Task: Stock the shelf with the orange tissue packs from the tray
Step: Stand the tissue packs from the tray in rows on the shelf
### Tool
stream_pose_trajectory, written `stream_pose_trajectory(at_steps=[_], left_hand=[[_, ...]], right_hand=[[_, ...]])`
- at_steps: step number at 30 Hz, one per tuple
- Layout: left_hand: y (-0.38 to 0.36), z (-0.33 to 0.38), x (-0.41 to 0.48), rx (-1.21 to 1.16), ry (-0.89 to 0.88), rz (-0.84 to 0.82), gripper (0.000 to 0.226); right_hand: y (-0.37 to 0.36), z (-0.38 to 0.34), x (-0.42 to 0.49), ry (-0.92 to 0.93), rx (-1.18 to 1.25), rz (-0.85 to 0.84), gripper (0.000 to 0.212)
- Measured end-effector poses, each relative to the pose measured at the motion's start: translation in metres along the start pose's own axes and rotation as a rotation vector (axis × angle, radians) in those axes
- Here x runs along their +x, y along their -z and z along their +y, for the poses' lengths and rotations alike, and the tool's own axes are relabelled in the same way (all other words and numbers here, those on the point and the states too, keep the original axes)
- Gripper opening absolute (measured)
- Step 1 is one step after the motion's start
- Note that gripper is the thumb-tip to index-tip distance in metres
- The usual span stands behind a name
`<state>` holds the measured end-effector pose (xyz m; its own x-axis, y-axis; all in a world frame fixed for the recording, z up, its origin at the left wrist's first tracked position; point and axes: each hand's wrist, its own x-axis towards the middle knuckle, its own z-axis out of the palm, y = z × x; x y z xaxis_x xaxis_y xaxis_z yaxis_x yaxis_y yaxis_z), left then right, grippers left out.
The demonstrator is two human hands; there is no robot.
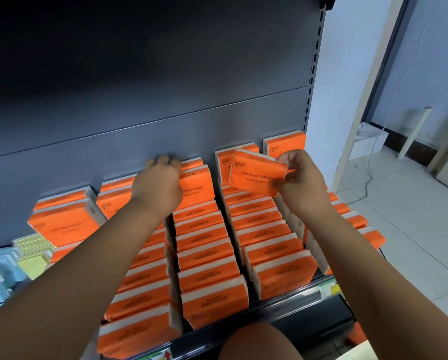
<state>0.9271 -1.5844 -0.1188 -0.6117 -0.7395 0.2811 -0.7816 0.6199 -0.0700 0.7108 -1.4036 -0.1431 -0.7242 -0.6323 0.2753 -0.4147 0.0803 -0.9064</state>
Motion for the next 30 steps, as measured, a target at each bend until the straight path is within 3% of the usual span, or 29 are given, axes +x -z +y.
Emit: stream_pose_trajectory(at_steps=[11, 17, 24, 30], left_hand=[[0.004, 0.058, 0.004, -0.125, -0.219, 0.122, 0.048], [0.003, 0.078, 0.01, -0.05, -0.158, 0.094, 0.018], [0.004, 0.082, 0.026, -0.013, -0.133, 0.077, 0.013], [-0.003, 0.082, 0.028, 0.017, -0.131, 0.082, 0.024]], right_hand=[[-0.009, -0.003, 0.036, 0.169, -0.157, -0.196, 0.04], [-0.023, 0.013, 0.049, 0.212, -0.152, -0.185, 0.042], [-0.036, 0.028, 0.061, 0.24, -0.245, -0.118, 0.048], [-0.041, 0.032, 0.062, 0.248, -0.288, -0.146, 0.051]])
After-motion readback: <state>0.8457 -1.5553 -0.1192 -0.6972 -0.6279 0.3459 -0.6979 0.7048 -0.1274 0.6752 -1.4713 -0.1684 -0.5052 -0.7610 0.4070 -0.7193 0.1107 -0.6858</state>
